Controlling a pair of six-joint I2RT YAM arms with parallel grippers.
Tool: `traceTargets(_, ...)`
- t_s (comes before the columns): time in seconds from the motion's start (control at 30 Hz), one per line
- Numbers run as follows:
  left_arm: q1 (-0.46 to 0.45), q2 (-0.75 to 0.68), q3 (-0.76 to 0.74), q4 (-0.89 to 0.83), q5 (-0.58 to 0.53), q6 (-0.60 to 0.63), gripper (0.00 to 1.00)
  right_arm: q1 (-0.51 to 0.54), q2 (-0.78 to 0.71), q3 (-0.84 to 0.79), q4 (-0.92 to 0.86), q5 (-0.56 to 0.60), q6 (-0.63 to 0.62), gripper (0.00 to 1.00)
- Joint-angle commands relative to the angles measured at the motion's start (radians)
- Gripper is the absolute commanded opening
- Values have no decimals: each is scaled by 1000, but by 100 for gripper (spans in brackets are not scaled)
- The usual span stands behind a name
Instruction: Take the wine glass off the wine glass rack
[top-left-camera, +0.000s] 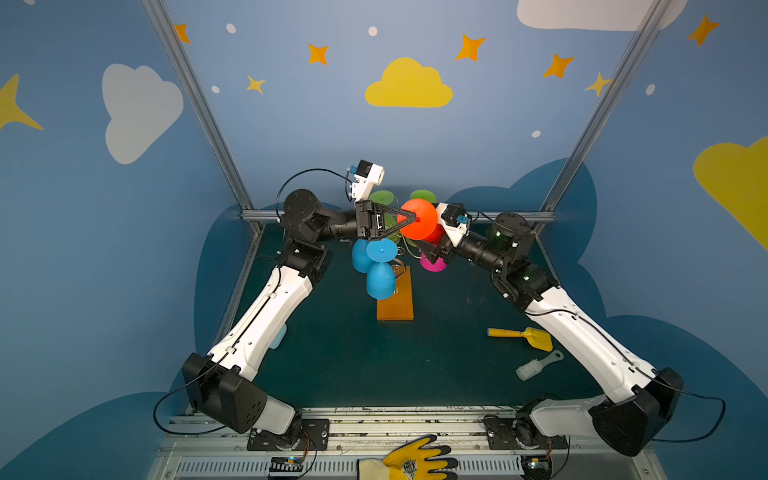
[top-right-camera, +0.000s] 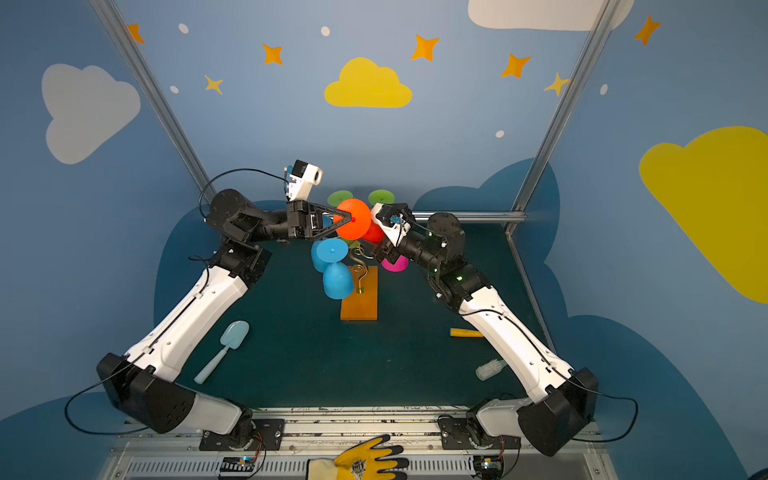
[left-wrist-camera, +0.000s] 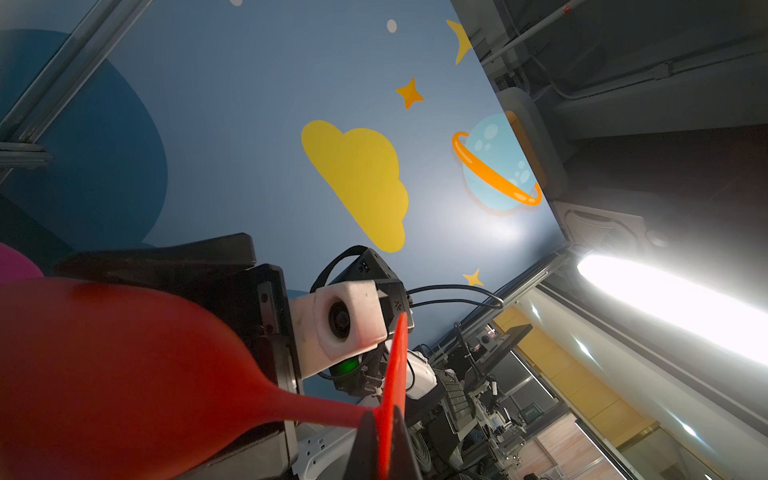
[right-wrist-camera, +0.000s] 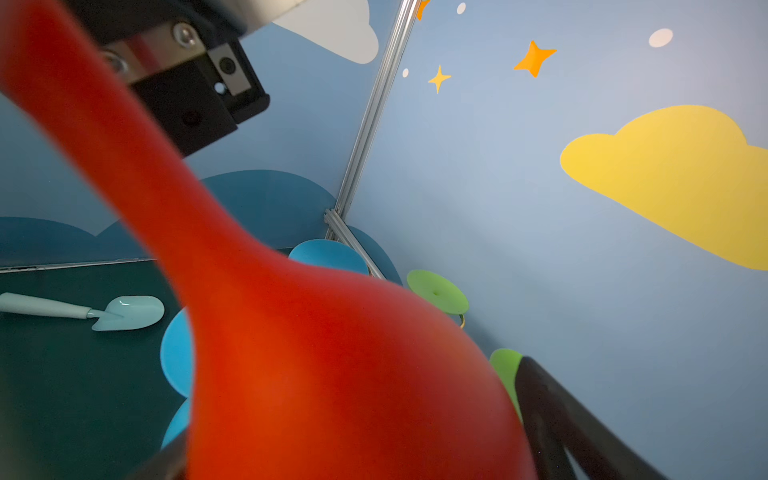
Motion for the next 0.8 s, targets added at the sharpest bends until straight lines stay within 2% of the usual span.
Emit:
traceTargets(0.0,3,-35,8,43,11,9,3,-3,-5,14,35,14,33,89)
traceTargets(0.2,12,-29,0,30,-1,21,8,-1,-18,9,19,40,44,79)
traceTargets(0.33,27,-33,-10,12,-17,39,13,4,-33,12,-20,60,67,69)
traceTargets(0.47,51,-51,-30,-25,-41,76,32,8,-63,17,-86,85,139,63)
traceTargets(0.5,58,-56,-36,-33,-49,87,39,7,-76,20,-111,100,153,62)
traceTargets(0.53,65,-64,-42,-50,-55,106,52,9,-88,26,-143,114,166,60)
traceTargets(0.57,69,-71,-47,-73,-67,129,59,10,-98,34,-174,129,178,59)
traceTargets(0.63,78,-99,-59,-144,-111,223,64,16,-125,63,-269,147,197,57)
traceTargets(0.67,79,-119,-66,-200,-149,307,65,21,-138,77,-317,160,205,56)
traceTargets(0.77,62,-182,-87,-380,-337,644,69,34,-169,122,-459,205,230,54)
